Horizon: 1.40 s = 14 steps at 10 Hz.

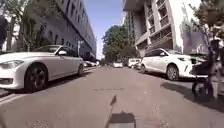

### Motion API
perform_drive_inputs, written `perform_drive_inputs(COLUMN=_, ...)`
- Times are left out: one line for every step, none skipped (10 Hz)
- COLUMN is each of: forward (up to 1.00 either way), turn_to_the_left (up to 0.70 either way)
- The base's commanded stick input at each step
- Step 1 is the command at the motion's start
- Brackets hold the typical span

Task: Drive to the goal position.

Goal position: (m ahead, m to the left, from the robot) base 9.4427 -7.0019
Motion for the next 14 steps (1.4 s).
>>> perform_drive_inputs(forward=0.7, turn_to_the_left=0.0)
perform_drive_inputs(forward=0.7, turn_to_the_left=0.0)
perform_drive_inputs(forward=0.7, turn_to_the_left=0.0)
perform_drive_inputs(forward=0.7, turn_to_the_left=0.0)
perform_drive_inputs(forward=0.7, turn_to_the_left=0.0)
perform_drive_inputs(forward=0.7, turn_to_the_left=0.0)
perform_drive_inputs(forward=0.7, turn_to_the_left=0.0)
perform_drive_inputs(forward=0.7, turn_to_the_left=0.0)
perform_drive_inputs(forward=0.7, turn_to_the_left=0.0)
perform_drive_inputs(forward=0.7, turn_to_the_left=0.0)
perform_drive_inputs(forward=0.7, turn_to_the_left=0.0)
perform_drive_inputs(forward=0.7, turn_to_the_left=0.0)
perform_drive_inputs(forward=0.7, turn_to_the_left=0.0)
perform_drive_inputs(forward=0.7, turn_to_the_left=0.0)
